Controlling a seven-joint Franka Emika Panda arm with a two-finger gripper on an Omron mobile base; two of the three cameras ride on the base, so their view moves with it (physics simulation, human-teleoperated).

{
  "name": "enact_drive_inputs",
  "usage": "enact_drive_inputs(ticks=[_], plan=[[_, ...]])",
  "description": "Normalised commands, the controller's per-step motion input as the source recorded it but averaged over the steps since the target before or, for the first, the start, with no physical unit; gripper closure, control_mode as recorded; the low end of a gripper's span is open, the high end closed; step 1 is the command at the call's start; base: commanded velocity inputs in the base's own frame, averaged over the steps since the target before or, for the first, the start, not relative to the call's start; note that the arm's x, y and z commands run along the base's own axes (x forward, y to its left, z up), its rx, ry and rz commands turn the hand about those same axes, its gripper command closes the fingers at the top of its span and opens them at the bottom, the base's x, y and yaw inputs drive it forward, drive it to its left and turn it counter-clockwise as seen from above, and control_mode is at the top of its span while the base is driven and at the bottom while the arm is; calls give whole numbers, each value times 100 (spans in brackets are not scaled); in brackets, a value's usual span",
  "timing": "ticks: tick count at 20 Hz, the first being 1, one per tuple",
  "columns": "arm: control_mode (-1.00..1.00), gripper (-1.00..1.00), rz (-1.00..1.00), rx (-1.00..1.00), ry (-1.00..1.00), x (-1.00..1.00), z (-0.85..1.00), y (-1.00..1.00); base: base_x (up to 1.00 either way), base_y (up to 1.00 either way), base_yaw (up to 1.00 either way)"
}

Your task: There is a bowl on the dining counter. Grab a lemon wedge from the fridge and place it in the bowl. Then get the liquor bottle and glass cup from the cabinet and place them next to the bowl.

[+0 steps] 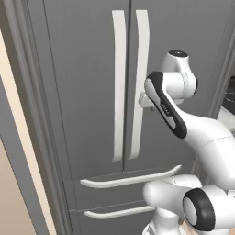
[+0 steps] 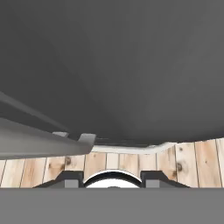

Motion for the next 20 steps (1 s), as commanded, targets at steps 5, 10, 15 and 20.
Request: enact_drive_inputs(ticks=[5, 10, 15, 20], plan=[[100, -100, 0, 0, 0, -1, 0, 0, -14, 6, 0], [100, -100, 0, 0, 0, 0, 0, 0, -39, 40, 0], [100, -100, 0, 0, 0, 0, 0, 0, -37, 47, 0], [100, -100, 0, 0, 0, 0, 0, 0, -22, 33, 0]])
